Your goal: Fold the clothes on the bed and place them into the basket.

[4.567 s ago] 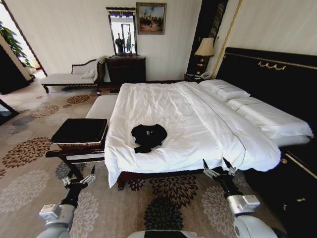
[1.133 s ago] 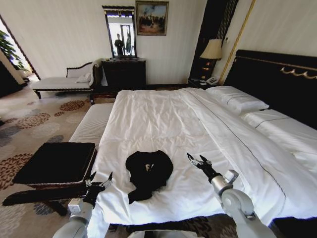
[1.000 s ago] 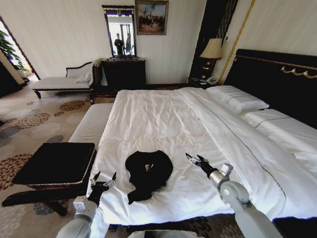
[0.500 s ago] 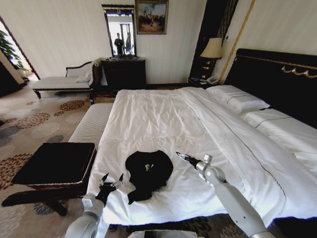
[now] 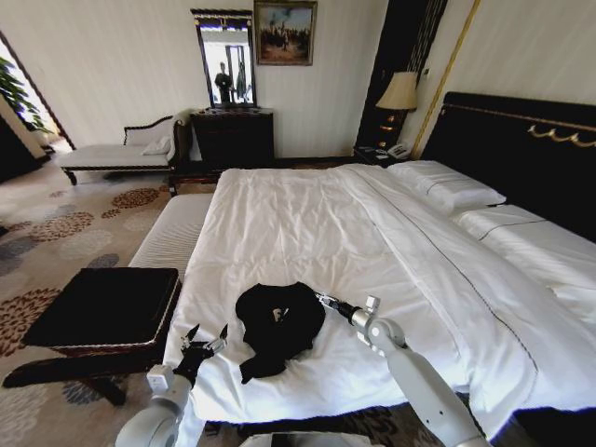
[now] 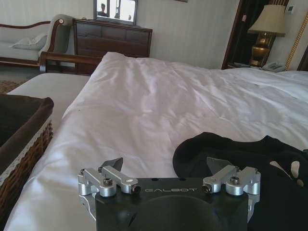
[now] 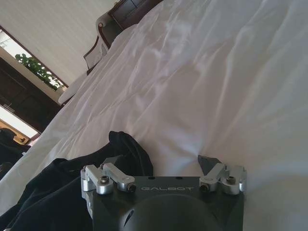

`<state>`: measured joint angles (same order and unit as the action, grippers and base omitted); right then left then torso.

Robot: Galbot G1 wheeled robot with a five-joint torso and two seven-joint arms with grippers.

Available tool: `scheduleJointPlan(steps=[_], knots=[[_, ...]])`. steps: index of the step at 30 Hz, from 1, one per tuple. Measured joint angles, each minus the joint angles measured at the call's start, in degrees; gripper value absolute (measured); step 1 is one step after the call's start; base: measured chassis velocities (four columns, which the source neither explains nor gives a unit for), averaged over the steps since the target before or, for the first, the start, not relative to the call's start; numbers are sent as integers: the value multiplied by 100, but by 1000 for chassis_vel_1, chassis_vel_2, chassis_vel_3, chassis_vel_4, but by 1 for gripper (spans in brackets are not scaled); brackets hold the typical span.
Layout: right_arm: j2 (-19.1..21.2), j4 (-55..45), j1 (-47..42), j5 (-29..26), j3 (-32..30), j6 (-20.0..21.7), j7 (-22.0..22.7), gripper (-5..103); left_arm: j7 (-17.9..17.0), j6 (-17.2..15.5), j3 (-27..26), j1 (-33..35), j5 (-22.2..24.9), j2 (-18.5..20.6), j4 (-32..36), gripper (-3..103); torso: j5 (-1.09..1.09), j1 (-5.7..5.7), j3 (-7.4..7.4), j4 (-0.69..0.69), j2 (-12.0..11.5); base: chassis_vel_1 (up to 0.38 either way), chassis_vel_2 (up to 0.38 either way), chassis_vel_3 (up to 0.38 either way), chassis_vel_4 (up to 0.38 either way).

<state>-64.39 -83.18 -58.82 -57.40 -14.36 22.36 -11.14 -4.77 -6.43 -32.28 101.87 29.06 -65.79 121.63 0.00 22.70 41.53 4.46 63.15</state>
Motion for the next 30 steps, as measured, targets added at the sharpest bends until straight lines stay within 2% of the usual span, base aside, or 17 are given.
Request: scheduleJointPlan(steps=[1, 3, 4, 5, 8, 13, 16, 17, 18, 20, 21, 22, 23, 25, 30], knots=[[3, -20, -15, -3, -9, 6, 0, 85, 0, 0, -8, 3, 0, -7, 3, 99, 0, 0, 0, 0, 0, 0, 0, 0, 0], [15, -50, -36, -4, -16, 20, 0, 85, -1, 0, -13, 6, 0, -22, 3, 99, 0, 0, 0, 0, 0, 0, 0, 0, 0], [34, -70, -56, 8, -10, 32, -2, 80, -1, -1, -15, 9, -6, -40, -3, 99, 0, 0, 0, 0, 0, 0, 0, 0, 0], [34, -70, -58, 22, 1, 35, -3, 80, -1, -1, -15, 10, -10, -47, -10, 99, 0, 0, 0, 1, 0, 0, 0, 0, 0], [-18, -34, -43, 36, 17, 43, -2, 65, -1, 0, -11, 11, -28, -62, -11, 99, 1, 0, 0, 0, 0, 0, 0, 0, 0], [-20, -37, -36, 11, 18, 63, -1, 54, -2, 0, -22, 11, -34, -64, 15, 99, 0, 0, 0, -1, 0, 0, 0, 0, 0], [-7, -74, -67, -2, 33, 64, 4, 37, -3, 0, -47, 9, -30, -58, 16, 96, 1, 0, 0, 0, 0, 0, 0, 0, 0], [-20, -76, -81, -12, 28, 62, 11, 32, -3, 0, -48, 2, -28, -55, 8, 99, 1, 0, 0, 0, 0, 0, 0, 0, 0], [-20, -76, -81, -12, 28, 62, 11, 32, -3, 0, -48, 2, -28, -55, 8, 99, 1, 0, 0, 0, 0, 0, 0, 0, 0], [-27, -82, -97, -29, 11, 60, 20, 21, -3, 0, -47, -8, -27, -49, -10, 100, 0, 0, 0, -1, 0, 0, 0, 0, 0], [-24, -87, -104, -29, 9, 60, 20, 21, -3, 0, -45, -12, -26, -47, -16, 100, 0, 0, 0, -1, 0, 0, 0, 0, 0], [-11, -103, -124, -30, 8, 60, 19, 16, -3, -1, -38, -27, -19, -36, -33, 100, 0, 0, 0, -1, 0, 0, 0, 0, 0], [-11, -103, -124, -30, 8, 60, 19, 16, -3, -1, -38, -27, -19, -36, -33, 100, 0, 0, 0, -1, 0, 0, 0, 0, 0], [-4, -143, -152, -29, 8, 58, 16, 5, -4, -23, -27, -58, 18, -17, -53, 100, 0, 0, 0, 0, 0, 0, 0, 0, 0], [-18, -214, -180, -29, 5, 52, 13, 1, -39, -111, 50, -186, 233, 89, -119, 100, 0, 0, 0, 0, 0, 0, 0, 0, 0]])
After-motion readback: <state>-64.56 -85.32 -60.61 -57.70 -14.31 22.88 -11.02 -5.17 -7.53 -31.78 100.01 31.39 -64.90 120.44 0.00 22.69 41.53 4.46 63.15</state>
